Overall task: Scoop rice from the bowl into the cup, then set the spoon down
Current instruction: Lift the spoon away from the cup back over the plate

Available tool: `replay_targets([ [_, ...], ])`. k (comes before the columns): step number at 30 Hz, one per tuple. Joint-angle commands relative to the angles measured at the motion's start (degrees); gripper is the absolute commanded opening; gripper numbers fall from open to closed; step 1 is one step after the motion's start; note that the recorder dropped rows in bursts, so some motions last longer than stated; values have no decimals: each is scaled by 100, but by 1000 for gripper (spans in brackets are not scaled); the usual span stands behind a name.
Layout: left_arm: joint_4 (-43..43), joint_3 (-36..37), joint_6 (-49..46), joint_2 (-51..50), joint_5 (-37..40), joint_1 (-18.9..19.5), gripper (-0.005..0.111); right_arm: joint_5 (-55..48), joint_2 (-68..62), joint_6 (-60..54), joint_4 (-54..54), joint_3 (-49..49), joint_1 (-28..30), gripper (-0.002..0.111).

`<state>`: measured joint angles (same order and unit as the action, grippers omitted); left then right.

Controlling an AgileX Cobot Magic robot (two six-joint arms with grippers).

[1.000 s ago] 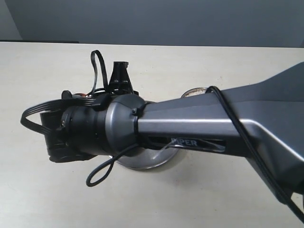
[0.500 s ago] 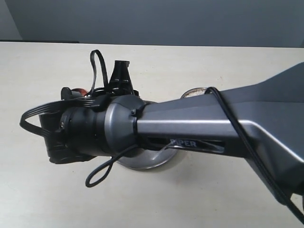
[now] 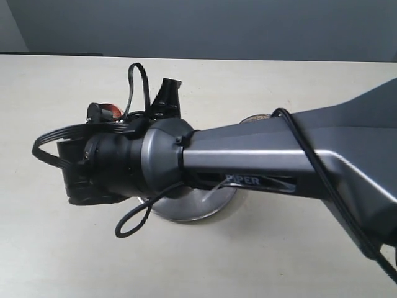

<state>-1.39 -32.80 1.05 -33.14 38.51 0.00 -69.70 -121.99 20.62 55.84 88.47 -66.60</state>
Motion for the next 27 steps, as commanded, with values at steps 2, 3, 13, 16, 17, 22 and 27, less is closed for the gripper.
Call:
replay_targets([
  [2,-21,-38,-2,-17,-82,-24,0,-26,152,895,-868,-18,447,-1],
  [3,-21,-38,-2,-17,-82,-24,0,-26,182,951,-1214,-18,570,-1],
  [13,-21,-38,-2,-17,-82,-24,0,35,376,109,-3685,-18,1155,-1],
  [16,-21,-38,-2,-17,-82,-24,0,25,263,-44,-4203,-18,1270,-1],
  [17,-21,-38,-2,-17,-82,-24,0,35,234,-90,-4293,-18,1286,-1],
  [22,-21,-38,-2,-17,-82,-24,0,110,102,-90,-4304,-26,1286,-1],
  [27,-21,-38,-2,-17,-82,-24,0,92,-72,-90,-4236,-26,1392,-1],
])
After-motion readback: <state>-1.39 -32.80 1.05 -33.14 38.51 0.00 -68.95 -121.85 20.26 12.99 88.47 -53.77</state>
